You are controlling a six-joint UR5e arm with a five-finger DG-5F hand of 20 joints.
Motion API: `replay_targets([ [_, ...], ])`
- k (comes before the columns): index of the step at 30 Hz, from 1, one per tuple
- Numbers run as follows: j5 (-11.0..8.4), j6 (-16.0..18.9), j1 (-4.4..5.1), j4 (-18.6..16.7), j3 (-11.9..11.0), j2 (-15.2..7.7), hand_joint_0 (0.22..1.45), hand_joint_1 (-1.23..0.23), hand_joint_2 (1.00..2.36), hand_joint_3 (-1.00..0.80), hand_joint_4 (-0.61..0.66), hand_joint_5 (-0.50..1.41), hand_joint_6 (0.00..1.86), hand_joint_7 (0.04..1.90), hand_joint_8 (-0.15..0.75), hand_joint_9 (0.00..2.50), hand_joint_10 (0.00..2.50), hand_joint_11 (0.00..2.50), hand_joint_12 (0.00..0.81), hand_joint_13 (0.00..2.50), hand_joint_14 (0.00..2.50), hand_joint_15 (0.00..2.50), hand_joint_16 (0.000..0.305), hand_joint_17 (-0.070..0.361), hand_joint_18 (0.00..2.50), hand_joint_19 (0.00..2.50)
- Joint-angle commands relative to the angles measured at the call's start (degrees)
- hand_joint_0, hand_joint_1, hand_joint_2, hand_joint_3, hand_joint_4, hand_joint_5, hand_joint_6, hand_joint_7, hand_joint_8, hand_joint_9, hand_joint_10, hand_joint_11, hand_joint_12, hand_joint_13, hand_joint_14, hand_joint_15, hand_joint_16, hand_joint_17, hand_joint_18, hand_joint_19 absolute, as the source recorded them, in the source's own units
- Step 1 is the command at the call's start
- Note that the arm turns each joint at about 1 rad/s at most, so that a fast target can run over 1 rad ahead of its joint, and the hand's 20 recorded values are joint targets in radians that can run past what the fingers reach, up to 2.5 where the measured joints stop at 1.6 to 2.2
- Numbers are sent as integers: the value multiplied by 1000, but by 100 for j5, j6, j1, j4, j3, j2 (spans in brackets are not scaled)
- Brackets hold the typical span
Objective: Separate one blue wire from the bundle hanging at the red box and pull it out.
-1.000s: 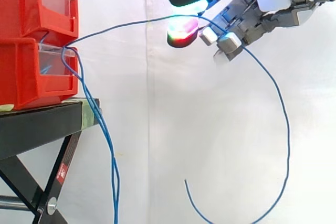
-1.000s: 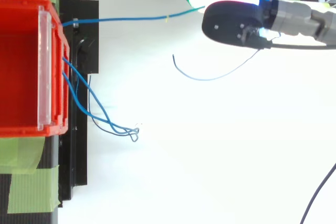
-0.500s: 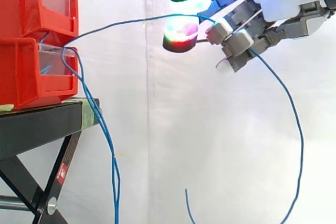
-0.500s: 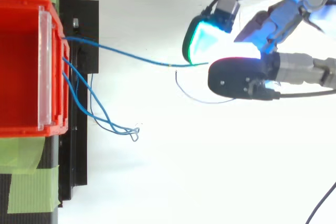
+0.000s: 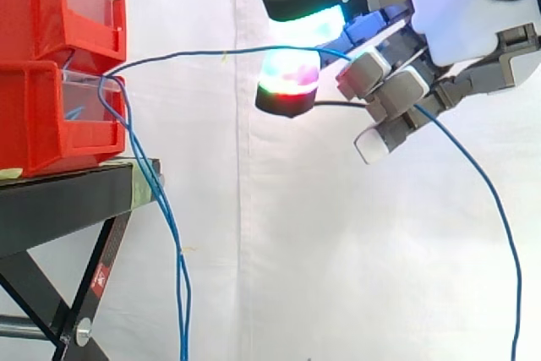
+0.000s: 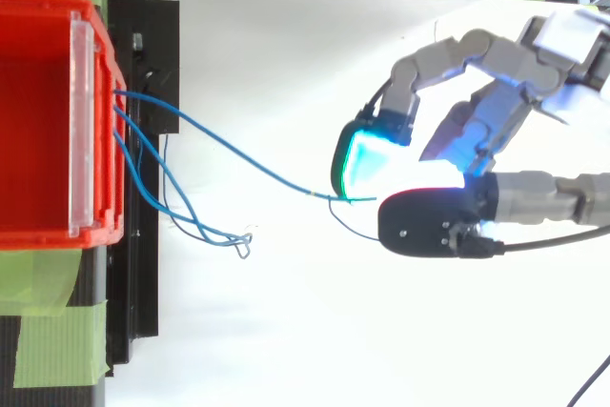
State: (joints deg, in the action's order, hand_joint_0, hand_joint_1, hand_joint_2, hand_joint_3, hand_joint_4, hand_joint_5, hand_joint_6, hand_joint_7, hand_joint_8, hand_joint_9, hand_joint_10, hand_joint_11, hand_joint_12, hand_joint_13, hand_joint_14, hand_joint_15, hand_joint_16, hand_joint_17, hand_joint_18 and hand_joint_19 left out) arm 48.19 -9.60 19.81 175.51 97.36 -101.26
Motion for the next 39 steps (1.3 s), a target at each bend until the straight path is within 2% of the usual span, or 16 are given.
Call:
replay_targets([
  [1, 85, 433, 31, 97, 2, -60, 604, -734, 1005, 41, 88, -152, 886, 1043, 453, 1318, 16, 1235, 500, 1494, 20, 1159, 68, 153, 962, 532],
  [4, 94, 609, 49, 97, 2, -60, 604, -734, 1006, 40, 81, -153, 886, 1045, 458, 1315, 17, 1221, 502, 1484, 21, 1156, 68, 153, 958, 531],
  [9, 103, 626, 58, 71, 2, -69, 605, -735, 1006, 46, 76, -153, 886, 1047, 455, 1314, 16, 1228, 506, 1479, 21, 1152, 68, 153, 951, 535],
  [12, 103, 688, 58, 27, 2, -157, 606, -735, 1005, 39, 92, -153, 886, 1047, 453, 1312, 15, 1225, 506, 1478, 21, 1152, 68, 154, 950, 528],
  [13, 120, 802, 58, 27, 2, -254, 603, -732, 1006, 24, 106, -156, 886, 1037, 452, 1311, 15, 1228, 500, 1470, 21, 1152, 68, 154, 948, 528],
  [18, 252, 1250, 58, 36, 2, -306, 584, -708, 1013, -85, 185, -170, 875, 1021, 428, 1264, 17, 1223, 487, 1427, 22, 1161, 66, 149, 885, 560],
  [25, 252, 1259, 58, 97, 2, -306, 555, -655, 1014, -177, 213, -182, 866, 998, 422, 1214, 18, 1207, 477, 1401, 22, 1157, 66, 148, 853, 583],
  [30, 252, 1259, 58, 97, 2, -306, 535, -624, 1015, -258, 193, -186, 850, 1037, 388, 1183, 21, 1235, 430, 1357, 25, 1183, 59, 133, 784, 623],
  [39, 252, 1259, 58, 106, 2, -306, 508, -621, 1009, -386, 206, -188, 846, 1019, 392, 1169, 20, 1211, 449, 1365, 23, 1162, 62, 138, 799, 610],
])
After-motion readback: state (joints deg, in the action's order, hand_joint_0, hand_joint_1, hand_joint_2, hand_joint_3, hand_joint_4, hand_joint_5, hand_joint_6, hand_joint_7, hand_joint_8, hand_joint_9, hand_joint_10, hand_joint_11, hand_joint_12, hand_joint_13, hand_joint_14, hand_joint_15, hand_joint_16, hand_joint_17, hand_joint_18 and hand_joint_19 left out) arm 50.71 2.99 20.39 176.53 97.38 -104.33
